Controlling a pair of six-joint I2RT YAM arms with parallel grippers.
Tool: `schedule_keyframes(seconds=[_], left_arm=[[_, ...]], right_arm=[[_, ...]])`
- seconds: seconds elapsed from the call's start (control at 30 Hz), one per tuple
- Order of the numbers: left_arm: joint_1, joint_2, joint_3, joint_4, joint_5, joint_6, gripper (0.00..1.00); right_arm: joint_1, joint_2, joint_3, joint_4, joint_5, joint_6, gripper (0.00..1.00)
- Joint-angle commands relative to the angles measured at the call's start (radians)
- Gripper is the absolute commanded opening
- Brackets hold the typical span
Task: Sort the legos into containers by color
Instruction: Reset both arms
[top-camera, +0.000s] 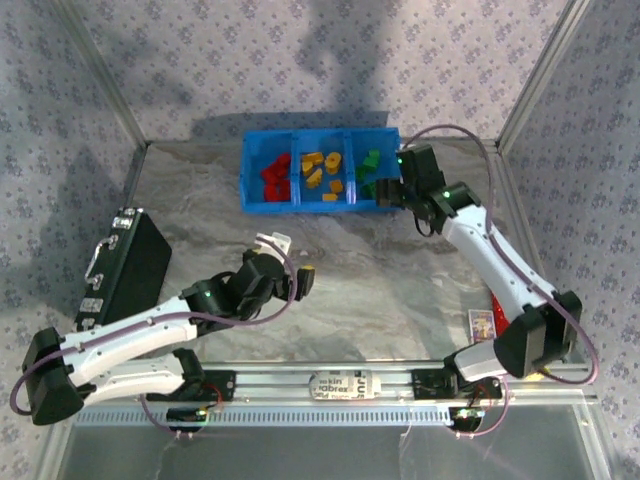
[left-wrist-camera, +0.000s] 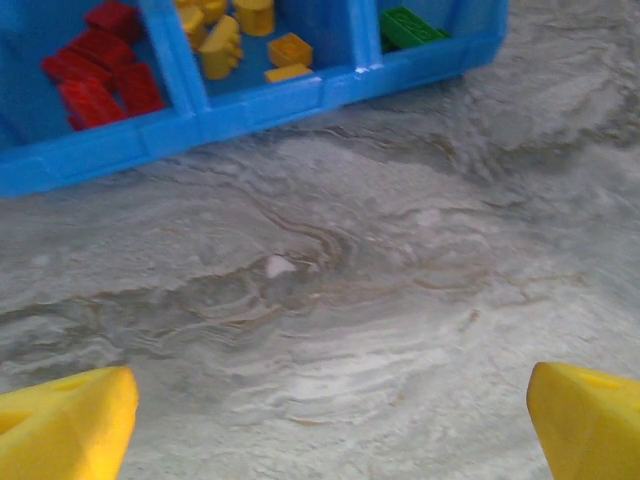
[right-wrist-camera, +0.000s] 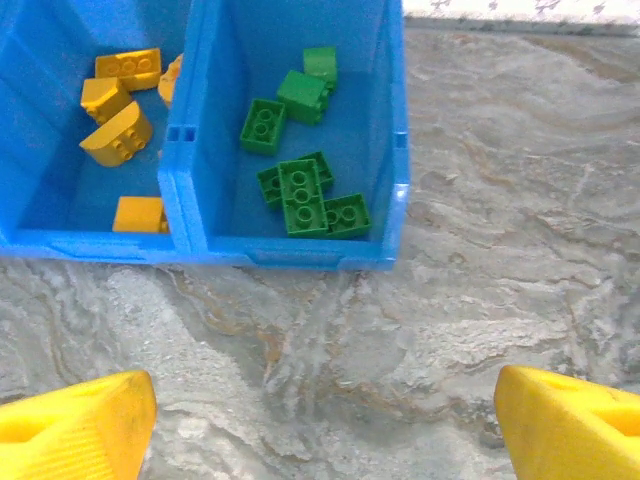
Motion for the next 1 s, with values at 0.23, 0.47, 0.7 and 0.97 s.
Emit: schedule_keyframes(seconds=[0.23, 0.47, 0.7, 0.97], left_arm=[[0.059, -0.054, 0.029, -0.036, -0.207, 0.139, 1.00], [0.123, -0.086, 0.021, -0.042, -0.264, 0.182, 1.00], [0.178, -0.126, -0.040, 0.011, -0.358, 0.233, 1.00], [0.222, -0.133, -0.103, 0.071, -0.427, 0.291, 1.00]], right_arm=[[-0.020, -0.267, -0.245, 0.179, 0.131, -0.065, 0.99], [-0.008, -0.383, -0.378, 0.233, 0.224, -0.156, 0.99], [-0.003, -0.536, -0.561, 0.354, 0.266, -0.212, 0.99], [-0.031, -0.666, -0.679, 0.351, 0.284, -0.176, 0.99]])
